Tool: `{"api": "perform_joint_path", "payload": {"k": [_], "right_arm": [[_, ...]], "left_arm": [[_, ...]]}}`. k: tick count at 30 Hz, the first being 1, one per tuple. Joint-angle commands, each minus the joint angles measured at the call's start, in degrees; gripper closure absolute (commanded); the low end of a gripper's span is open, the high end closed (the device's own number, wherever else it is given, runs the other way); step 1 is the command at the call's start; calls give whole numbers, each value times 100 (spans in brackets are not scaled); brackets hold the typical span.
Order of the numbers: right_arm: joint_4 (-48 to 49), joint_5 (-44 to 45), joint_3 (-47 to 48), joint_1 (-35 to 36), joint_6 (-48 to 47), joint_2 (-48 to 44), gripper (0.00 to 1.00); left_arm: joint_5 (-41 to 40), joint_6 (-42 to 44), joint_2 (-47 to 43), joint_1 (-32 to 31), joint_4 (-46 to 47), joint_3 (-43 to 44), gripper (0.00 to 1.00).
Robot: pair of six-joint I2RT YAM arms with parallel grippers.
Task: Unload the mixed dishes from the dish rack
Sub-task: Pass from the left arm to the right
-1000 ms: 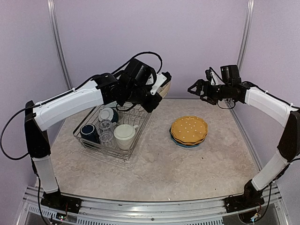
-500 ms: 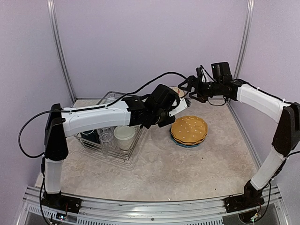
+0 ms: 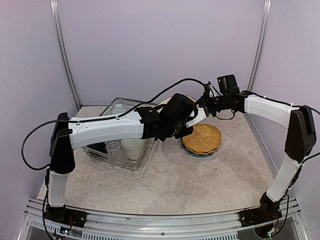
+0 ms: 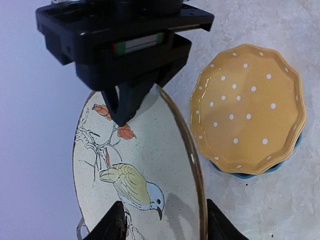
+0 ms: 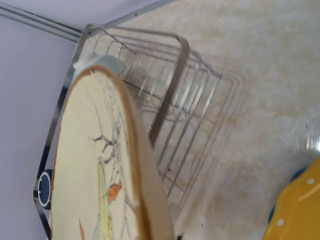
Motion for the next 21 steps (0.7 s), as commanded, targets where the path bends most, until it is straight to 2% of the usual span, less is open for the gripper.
{"api": "perform_joint_path", "payload": {"k": [1, 4, 10, 13, 16, 21], "right_arm": [[878, -366, -280, -183, 172, -300, 100], [1126, -504, -493, -356, 252, -362, 100], [686, -621, -734, -654, -344, -529, 100], [270, -454, -924, -751, -753, -703, 100], [-27, -621, -1135, -948, -980, -769, 100], [-398, -295, -1401, -1204, -1379, -902, 100]], "left_arm": [[137, -1001, -439, 247, -302, 229, 42], [581, -1632, -749, 374, -795, 188, 24], [1935, -3133, -1794, 950, -1219, -462, 3], [2744, -3799, -2401, 1479, -1226, -994, 1], [3221, -4348, -2840, 2046, -1256, -1352, 1], [3957, -5119, -3170, 3040, -1526, -1720, 1]]}}
